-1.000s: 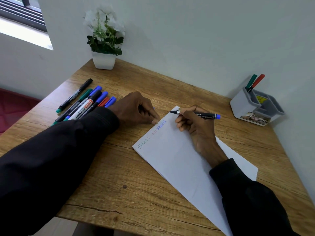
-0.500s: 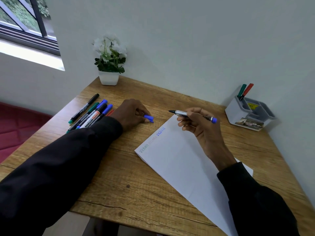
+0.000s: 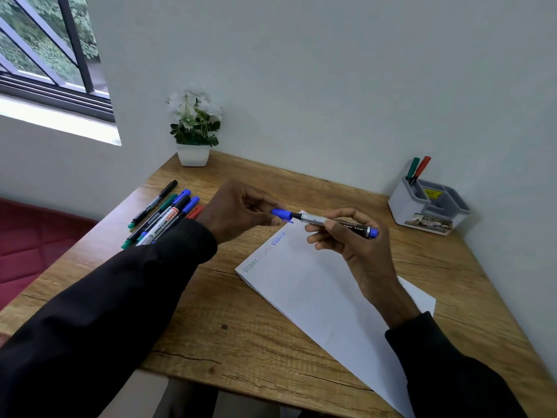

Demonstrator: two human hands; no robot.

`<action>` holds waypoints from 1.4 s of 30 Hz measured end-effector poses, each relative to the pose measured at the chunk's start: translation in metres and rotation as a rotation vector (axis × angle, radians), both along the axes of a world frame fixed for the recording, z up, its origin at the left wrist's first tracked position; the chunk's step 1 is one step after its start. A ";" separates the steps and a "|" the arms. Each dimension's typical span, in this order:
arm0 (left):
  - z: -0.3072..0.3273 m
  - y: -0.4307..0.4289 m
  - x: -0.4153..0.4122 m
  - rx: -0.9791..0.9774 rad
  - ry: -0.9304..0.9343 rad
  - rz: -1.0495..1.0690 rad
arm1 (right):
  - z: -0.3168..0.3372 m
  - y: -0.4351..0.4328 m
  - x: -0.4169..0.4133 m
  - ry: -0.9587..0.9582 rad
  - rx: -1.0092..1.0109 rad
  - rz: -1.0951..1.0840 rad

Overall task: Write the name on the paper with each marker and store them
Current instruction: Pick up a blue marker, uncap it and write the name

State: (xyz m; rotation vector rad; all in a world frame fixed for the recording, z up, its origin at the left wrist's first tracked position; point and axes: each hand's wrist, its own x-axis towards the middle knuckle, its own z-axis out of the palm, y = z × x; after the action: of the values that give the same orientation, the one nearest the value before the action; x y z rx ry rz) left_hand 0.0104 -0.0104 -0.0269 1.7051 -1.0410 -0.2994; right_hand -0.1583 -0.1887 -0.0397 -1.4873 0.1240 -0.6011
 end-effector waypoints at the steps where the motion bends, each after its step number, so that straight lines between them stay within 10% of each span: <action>1: 0.002 -0.001 -0.003 0.009 -0.015 -0.011 | 0.000 0.001 -0.001 -0.001 -0.027 -0.009; 13: 0.017 -0.012 -0.024 -0.047 -0.014 0.000 | 0.003 -0.002 -0.014 -0.065 -0.703 -0.367; 28: 0.019 -0.051 -0.027 -0.096 -0.158 0.079 | 0.000 -0.020 -0.004 -0.040 -0.646 -0.454; 34: 0.039 -0.072 -0.026 -0.232 0.016 0.051 | 0.021 -0.065 0.001 0.190 -1.032 -0.405; 42: 0.045 -0.112 -0.037 -0.278 0.211 -0.025 | 0.043 -0.127 -0.008 0.136 -0.749 -0.599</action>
State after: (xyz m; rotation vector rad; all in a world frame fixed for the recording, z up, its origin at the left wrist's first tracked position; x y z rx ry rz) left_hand -0.0270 -0.1228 0.0181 1.3804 -0.9028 -0.3271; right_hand -0.1660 -0.3158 0.0034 -2.2395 0.5043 -1.1031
